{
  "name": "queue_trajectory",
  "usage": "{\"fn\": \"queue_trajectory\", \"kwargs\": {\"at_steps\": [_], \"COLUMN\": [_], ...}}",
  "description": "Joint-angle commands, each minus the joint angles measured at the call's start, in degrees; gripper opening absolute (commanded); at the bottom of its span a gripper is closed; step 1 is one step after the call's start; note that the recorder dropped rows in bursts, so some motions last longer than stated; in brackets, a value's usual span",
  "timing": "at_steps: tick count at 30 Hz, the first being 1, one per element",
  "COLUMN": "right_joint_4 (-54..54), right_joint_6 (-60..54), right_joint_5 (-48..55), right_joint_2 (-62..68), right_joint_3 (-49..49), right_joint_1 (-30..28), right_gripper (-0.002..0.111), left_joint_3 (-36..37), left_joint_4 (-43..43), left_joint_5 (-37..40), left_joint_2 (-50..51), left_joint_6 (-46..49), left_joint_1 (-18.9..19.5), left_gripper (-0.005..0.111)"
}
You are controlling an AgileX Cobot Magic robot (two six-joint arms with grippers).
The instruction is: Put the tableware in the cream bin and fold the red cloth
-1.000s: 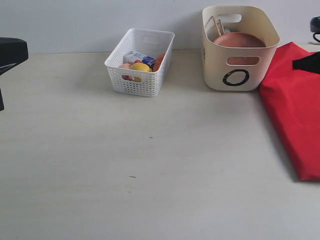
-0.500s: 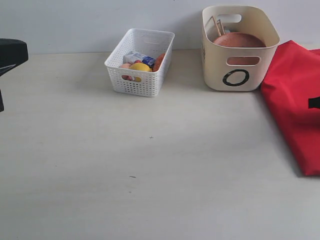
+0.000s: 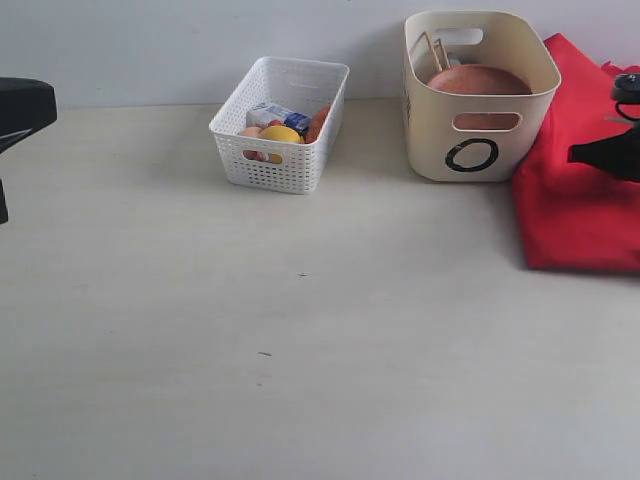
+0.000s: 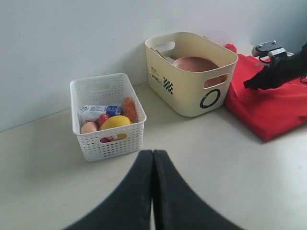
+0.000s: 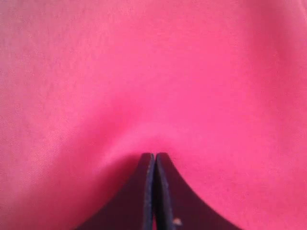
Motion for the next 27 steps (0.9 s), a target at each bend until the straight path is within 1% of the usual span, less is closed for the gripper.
{"fn": "queue_trajectory", "kwargs": {"at_steps": [1,7,11,20,23,27], "right_joint_4": [0.5,2.1,2.1,2.1,2.1,2.1], "right_joint_6": [0.3,0.7,0.7,0.7,2.1,3.2], "right_joint_5": [0.3,-8.1,-8.4,-8.4,-6.5,1.6], "right_joint_2": [1.5,-4.7,-12.7,-40.6,-50.6,-63.5], "right_joint_3": [-1.3,0.1,3.3,15.5,20.7,29.6], "right_joint_1": [0.0,0.0,0.0,0.0,0.0,0.0], "right_gripper": [0.000,0.000,0.000,0.000,0.000,0.000], "left_joint_3": [0.3,0.3,0.3,0.3,1.8,5.9], "left_joint_4": [0.0,0.0,0.0,0.0,0.1,0.1], "left_joint_5": [-0.6,-1.4,-2.0,-3.2,-4.3,-10.2], "left_joint_2": [0.1,1.1,1.4,0.9,-1.2,-7.1], "left_joint_6": [-0.4,-0.4,-0.4,-0.3,-0.2,-0.6], "left_joint_1": [0.2,0.2,0.2,0.2,0.2,0.2], "left_gripper": [0.000,0.000,0.000,0.000,0.000,0.000]}}
